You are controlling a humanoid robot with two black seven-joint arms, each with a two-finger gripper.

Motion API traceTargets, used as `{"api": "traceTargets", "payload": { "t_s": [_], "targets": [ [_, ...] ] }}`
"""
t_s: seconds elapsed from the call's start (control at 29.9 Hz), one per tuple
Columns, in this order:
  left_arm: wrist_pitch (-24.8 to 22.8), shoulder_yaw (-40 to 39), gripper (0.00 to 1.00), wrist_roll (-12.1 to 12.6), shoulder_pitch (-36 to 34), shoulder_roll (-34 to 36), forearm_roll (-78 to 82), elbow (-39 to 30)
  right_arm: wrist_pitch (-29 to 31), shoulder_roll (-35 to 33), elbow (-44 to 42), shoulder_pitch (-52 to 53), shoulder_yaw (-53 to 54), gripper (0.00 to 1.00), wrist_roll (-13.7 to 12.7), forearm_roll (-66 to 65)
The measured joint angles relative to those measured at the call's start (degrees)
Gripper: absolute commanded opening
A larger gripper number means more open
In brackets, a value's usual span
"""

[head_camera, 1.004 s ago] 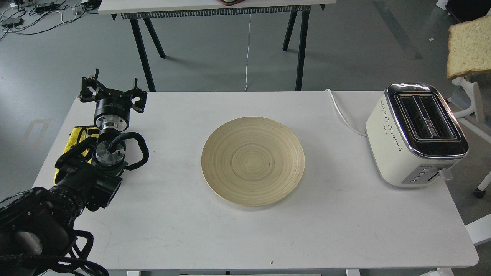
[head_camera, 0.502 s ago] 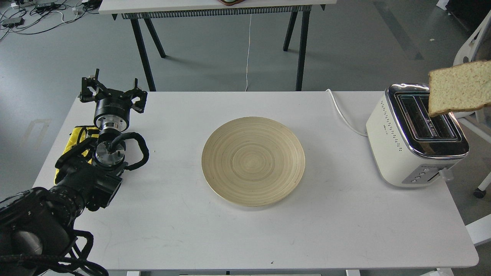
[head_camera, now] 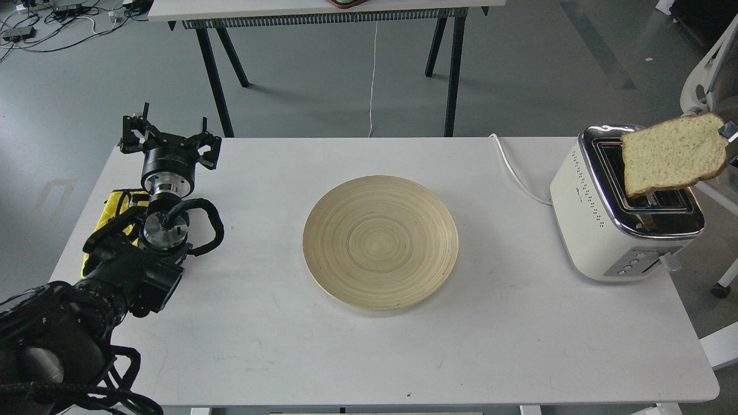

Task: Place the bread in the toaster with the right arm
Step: 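Lower the bread slice over the toaster slot with the right gripper, then push the bread slice down into the toaster slot and release it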

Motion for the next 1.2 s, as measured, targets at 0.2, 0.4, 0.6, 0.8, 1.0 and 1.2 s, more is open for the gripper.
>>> {"api": "traceTargets", "payload": {
  "t_s": [0.2, 0.4, 0.6, 0.8, 1.0, 1.2],
  "targets": [
    [0.0, 0.0, 1.0, 0.0, 0.0, 0.0, 0.0, 0.0, 0.0, 0.3, 0.0, -0.5, 0.02, 0.01, 0.0, 0.0],
    [0.0, 0.0, 1.0, 0.0, 0.0, 0.0, 0.0, 0.0, 0.0, 0.68, 0.01, -0.98, 0.04, 0.0, -0.08, 0.0],
    [0.0, 0.0, 1.0, 0.0, 0.0, 0.0, 0.0, 0.0, 0.0, 0.76, -0.02, -1.21, 0.05, 0.01, -0.44, 0.0],
    [0.0, 0.0, 1.0, 0.0, 0.0, 0.0, 0.0, -0.01, -0.01, 3.12, -1.82, -2.07, 0.04, 0.01, -0.99, 0.23],
    [0.0, 0.0, 1.0, 0.0, 0.0, 0.0, 0.0, -0.01, -0.02, 6.64, -4.92, -2.12, 0.03, 0.02, -1.48, 0.55],
    [0.0, 0.0, 1.0, 0.0, 0.01, 0.0, 0.0, -0.03, -0.03, 9.77, -5.44, -1.96, 0.26, 0.14, -2.77, 0.69]
  ]
}}
